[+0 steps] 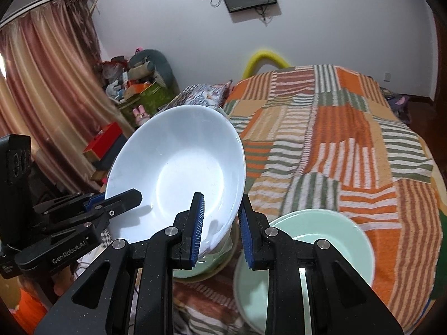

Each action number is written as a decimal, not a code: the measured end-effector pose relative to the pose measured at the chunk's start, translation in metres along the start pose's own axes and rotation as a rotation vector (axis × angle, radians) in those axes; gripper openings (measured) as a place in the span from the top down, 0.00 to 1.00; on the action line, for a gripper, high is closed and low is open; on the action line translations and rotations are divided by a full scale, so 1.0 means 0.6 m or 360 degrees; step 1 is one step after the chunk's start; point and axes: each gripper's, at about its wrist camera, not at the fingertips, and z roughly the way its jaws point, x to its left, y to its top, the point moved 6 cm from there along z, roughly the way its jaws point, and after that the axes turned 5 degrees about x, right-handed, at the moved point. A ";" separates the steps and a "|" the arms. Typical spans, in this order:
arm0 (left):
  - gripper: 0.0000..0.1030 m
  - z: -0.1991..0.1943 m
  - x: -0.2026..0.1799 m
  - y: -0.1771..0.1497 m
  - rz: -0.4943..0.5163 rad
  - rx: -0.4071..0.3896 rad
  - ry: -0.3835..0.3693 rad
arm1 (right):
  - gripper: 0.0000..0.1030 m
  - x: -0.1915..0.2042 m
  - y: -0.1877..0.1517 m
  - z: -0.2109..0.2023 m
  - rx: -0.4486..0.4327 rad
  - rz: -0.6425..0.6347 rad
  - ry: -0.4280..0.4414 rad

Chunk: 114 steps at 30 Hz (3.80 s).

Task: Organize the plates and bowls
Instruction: 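Lift the spotted white bowl with both grippers and carry it over the stack, then lower the spotted white bowl into the pale green bowl on the stack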

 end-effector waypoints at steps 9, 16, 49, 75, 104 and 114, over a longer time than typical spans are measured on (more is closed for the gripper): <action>0.83 0.007 0.047 -0.031 -0.0067 0.0017 0.0049 | 0.77 0.035 -0.021 0.038 0.0085 -0.0039 0.0027; 0.83 0.030 0.067 -0.056 -0.0130 0.0078 0.0031 | 0.77 0.044 -0.035 0.062 0.0143 -0.0036 0.0033; 0.83 0.128 0.099 -0.125 -0.0264 0.0350 0.0005 | 0.77 0.043 -0.083 0.131 0.0371 -0.0011 0.0015; 0.82 0.159 0.110 -0.131 -0.0257 0.0392 0.0040 | 0.76 0.042 -0.084 0.132 0.0406 -0.0064 0.0024; 0.65 0.094 0.101 -0.116 -0.0268 0.0251 0.0010 | 0.63 0.015 -0.078 0.113 0.0321 -0.0029 -0.0017; 0.55 0.089 0.121 -0.118 -0.0289 0.0188 0.0012 | 0.63 0.001 -0.088 0.131 0.0375 0.0010 -0.0037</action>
